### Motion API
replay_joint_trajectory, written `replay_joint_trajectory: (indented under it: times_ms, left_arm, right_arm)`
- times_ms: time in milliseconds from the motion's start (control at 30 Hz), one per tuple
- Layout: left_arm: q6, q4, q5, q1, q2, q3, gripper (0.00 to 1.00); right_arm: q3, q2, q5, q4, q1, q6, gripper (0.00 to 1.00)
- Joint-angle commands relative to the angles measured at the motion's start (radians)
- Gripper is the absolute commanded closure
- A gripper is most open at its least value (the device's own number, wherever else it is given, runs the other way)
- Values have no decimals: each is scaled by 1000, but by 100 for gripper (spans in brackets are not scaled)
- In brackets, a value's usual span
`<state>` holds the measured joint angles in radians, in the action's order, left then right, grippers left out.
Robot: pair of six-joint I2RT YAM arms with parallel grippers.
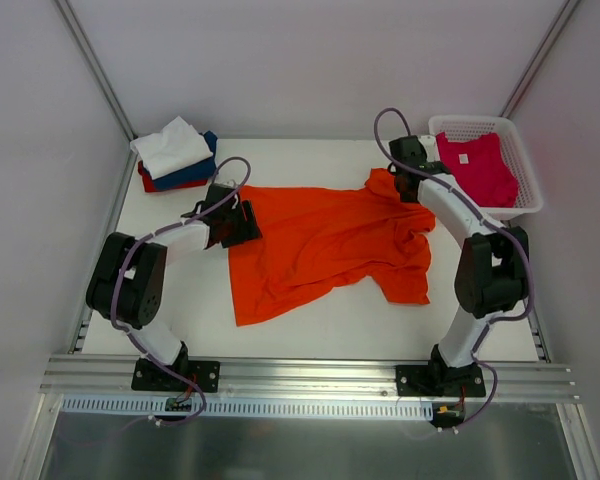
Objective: Fold and stack the t-shirts
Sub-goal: Flatten the tshirt out
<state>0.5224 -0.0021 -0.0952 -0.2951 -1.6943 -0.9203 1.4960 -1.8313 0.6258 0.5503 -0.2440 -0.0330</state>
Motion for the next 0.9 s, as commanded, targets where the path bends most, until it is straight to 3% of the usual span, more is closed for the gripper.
replay_joint_trajectory:
  times_ms: [0,433,700,867]
  left_arm:
    - [-16,-41,0,-25,126,35,41]
    - [71,-133,72,-164,501,244,41]
    - [195,-202,141,-278,709,414,41]
    - [313,-289,239,-418,843,504,42]
  right_arm:
    - [-71,136,-6,19,-75,19,62]
    - [-489,489,-67,27,-360,235,62]
    - [-631,650,-74,75,-448,326,62]
    - [-694,707,-78,88,-475,358,62]
